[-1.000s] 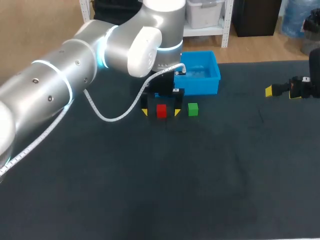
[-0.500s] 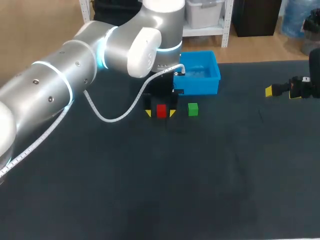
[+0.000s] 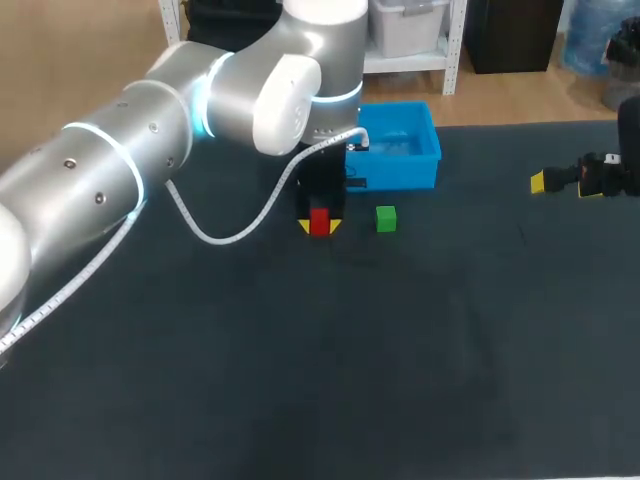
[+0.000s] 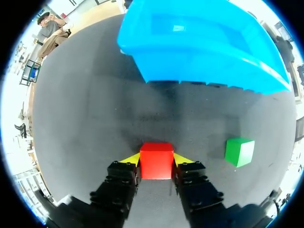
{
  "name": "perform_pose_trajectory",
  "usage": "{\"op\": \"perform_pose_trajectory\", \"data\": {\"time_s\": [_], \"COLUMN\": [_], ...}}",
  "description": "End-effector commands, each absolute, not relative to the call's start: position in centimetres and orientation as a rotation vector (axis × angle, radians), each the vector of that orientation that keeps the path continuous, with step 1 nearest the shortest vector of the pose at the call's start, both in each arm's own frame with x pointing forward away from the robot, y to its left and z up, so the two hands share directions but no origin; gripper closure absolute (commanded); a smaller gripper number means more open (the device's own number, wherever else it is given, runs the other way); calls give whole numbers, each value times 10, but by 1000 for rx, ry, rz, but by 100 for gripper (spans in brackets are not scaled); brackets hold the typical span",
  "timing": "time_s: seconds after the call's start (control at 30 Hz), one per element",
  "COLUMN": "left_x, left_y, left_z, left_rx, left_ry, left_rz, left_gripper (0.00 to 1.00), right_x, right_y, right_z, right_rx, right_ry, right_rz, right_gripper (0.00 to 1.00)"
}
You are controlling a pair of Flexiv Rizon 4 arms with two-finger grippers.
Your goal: Use the left arm to pick the red cube and place it into the blue plastic box first, then use the right arm to grasp the green cube and put it into the same blue plastic box after the first action is fully finished.
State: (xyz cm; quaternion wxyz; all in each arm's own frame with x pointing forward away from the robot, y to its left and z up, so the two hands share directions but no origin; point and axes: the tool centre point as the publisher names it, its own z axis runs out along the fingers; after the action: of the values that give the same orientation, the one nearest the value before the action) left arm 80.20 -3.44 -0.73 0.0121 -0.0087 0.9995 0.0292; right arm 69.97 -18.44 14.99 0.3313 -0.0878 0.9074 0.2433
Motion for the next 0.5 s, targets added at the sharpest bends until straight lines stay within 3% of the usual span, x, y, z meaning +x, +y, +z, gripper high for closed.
{"op": "perform_pose_trajectory", "data": {"time_s": [0.03, 0.5], "left_x": [800, 797], "left_y": [-34, -28], "left_z": [-4, 13], "left_rx": [-16, -3], "left_ry": [3112, 3085], "left_rz": [87, 65], "left_gripper": [100, 100], "right_x": [700, 700], "right_y": [-185, -185], "right_z": [150, 150], "right_rx": [-230, -230], "right_ry": [2373, 2373], "right_rz": [636, 636], "right_gripper": [0, 0]}}
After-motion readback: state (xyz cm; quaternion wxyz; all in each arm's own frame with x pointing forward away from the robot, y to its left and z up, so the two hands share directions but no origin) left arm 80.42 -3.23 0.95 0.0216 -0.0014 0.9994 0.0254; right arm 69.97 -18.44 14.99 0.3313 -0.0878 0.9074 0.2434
